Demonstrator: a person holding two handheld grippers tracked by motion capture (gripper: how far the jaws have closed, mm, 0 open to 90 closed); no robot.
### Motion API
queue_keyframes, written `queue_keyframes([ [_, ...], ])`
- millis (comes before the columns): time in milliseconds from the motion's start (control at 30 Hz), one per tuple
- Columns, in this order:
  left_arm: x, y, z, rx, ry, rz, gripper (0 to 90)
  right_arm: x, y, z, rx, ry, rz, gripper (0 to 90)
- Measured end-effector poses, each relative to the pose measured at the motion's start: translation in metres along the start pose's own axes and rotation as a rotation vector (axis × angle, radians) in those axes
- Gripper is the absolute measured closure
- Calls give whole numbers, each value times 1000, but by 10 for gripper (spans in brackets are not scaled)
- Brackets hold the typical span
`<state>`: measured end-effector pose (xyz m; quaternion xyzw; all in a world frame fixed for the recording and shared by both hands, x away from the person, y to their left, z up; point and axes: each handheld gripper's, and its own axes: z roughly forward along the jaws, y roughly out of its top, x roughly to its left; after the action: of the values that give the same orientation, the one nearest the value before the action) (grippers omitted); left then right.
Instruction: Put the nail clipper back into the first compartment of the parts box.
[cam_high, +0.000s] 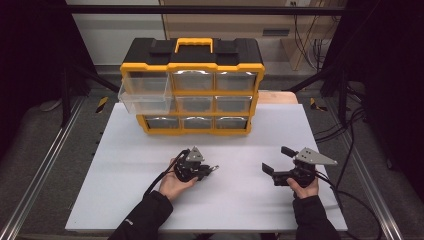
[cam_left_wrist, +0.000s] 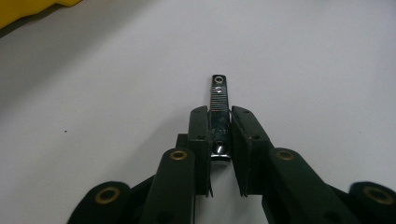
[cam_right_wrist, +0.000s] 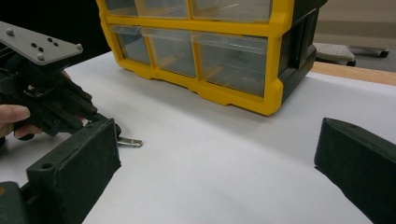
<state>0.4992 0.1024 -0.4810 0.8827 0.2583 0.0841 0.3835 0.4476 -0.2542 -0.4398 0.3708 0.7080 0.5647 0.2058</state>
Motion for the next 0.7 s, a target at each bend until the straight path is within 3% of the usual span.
queue_keyframes([
  [700,0,2,-6,-6,6,-43,786,0,0,0,1,2,0,3],
])
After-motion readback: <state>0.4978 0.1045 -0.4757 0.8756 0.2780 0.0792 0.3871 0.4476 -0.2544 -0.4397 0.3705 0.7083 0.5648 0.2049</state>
